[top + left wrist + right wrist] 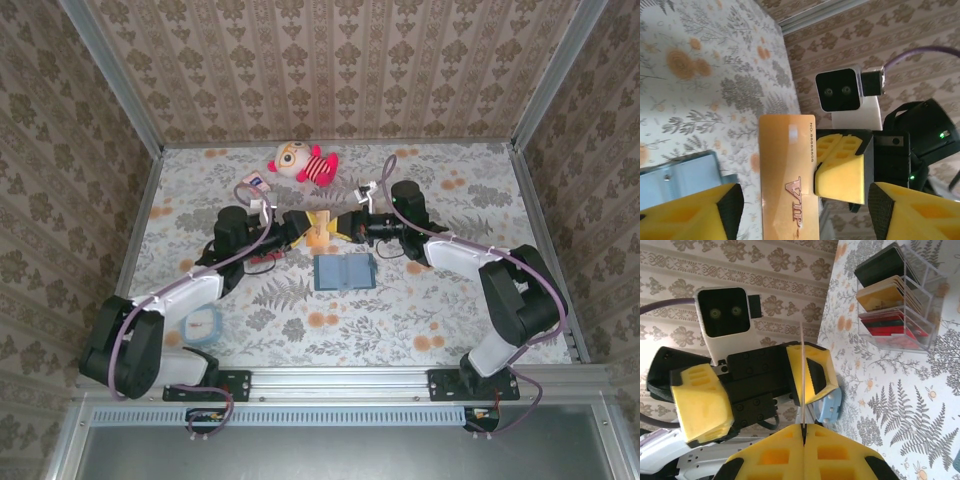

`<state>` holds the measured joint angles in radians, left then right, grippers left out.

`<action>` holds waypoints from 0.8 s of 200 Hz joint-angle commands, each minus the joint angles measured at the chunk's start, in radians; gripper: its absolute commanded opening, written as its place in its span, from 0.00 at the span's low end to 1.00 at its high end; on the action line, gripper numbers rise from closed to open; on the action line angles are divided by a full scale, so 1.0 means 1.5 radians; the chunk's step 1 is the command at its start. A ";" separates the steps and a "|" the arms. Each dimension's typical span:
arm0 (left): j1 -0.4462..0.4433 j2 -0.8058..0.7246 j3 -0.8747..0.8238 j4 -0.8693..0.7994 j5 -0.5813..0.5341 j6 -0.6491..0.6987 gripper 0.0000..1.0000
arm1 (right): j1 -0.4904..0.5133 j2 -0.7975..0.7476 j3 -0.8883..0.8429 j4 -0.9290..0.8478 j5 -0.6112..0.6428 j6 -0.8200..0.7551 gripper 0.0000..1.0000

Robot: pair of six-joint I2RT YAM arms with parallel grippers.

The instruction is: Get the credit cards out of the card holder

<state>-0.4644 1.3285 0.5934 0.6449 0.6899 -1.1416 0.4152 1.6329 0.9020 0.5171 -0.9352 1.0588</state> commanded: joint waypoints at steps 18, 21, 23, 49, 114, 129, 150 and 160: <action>0.001 0.054 -0.025 0.209 0.035 -0.100 0.44 | 0.011 0.015 0.029 0.034 -0.029 0.018 0.00; 0.001 0.060 -0.027 0.221 0.035 -0.104 0.42 | 0.011 0.015 0.028 0.034 -0.029 0.018 0.00; 0.001 0.062 -0.028 0.229 0.035 -0.108 0.40 | 0.011 0.016 0.028 0.034 -0.028 0.017 0.00; 0.001 0.092 -0.039 0.285 0.030 -0.139 0.24 | 0.013 0.015 0.021 0.043 -0.022 0.017 0.00; 0.001 0.071 -0.061 0.276 0.027 -0.126 0.07 | 0.013 0.025 0.019 0.033 -0.020 0.016 0.00; 0.001 0.056 -0.063 0.249 0.023 -0.110 0.00 | 0.013 0.024 0.023 0.013 -0.020 0.004 0.00; 0.001 0.027 -0.060 0.180 0.013 -0.065 0.00 | 0.008 0.018 0.044 -0.084 -0.012 -0.050 0.08; 0.001 0.011 -0.050 0.119 0.006 -0.031 0.00 | 0.005 0.010 0.052 -0.145 0.003 -0.085 0.24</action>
<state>-0.4637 1.4181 0.5095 0.9638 0.7086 -1.3056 0.4313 1.6581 0.9344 0.4835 -0.9554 1.0466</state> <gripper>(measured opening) 0.052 0.090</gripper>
